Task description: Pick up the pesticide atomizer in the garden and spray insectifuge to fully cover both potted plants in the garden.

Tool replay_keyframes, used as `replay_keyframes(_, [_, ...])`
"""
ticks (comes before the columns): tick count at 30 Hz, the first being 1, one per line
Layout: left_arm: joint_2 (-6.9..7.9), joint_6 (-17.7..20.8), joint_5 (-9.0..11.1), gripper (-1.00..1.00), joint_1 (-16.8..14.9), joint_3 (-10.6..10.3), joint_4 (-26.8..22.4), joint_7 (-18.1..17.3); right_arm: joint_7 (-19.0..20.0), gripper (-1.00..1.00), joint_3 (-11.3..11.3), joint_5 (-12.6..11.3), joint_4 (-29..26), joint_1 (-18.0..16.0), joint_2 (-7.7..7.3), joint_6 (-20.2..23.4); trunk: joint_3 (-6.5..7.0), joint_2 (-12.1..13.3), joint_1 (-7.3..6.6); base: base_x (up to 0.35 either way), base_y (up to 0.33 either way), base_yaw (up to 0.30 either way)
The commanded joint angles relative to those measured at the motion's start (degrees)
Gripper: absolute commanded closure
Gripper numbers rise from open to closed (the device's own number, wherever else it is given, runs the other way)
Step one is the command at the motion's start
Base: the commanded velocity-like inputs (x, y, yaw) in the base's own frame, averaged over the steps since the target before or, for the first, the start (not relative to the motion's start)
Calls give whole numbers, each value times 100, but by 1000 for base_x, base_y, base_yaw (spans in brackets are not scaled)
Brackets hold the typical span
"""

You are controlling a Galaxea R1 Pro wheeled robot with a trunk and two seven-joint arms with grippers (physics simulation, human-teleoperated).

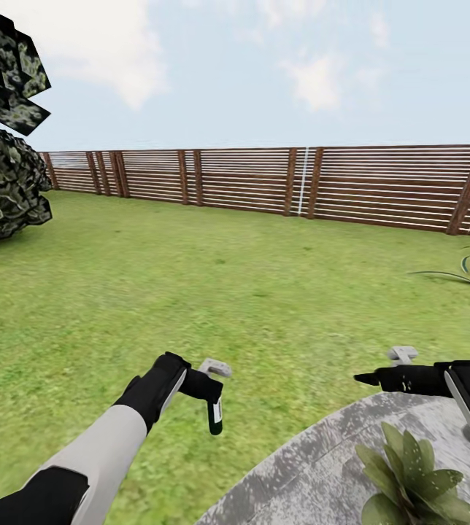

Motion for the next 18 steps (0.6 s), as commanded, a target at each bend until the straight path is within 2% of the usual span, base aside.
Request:
replay_keyframes(1, [2,22,-61,100,-2,-1,-10,-45,25,-100,-7,8,-3,-5,-1,36,-2,-3,-1,0,0,-110])
replay_keyframes(4, [13,40,-79,100,-2,-33,-10,-42,25,-100,-10,8,-3,-5,1,38,15,-3,-1,0,0,-161])
replay_keyframes(7, [27,82,-79,100,-2,-337,-10,-50,24,-100,-10,8,2,-5,-1,37,35,-3,-1,0,0,-191])
replay_keyframes(11, [38,201,-78,100,-5,-1239,-10,-64,23,-100,-11,8,3,-5,1,36,61,-3,-1,0,0,-197])
replay_keyframes(12, [38,272,-78,100,-6,-1327,-10,-65,24,-100,-11,8,4,-5,0,37,68,-3,-1,0,0,-197])
replay_keyframes(14, [41,453,-78,100,-8,-1435,-10,-67,25,-100,-11,8,5,-5,-4,36,81,-3,-1,0,0,-197])
replay_keyframes(18, [55,582,-78,100,-11,-1484,-10,-107,24,-100,-11,8,6,-5,-6,37,107,-3,-1,0,0,-197])
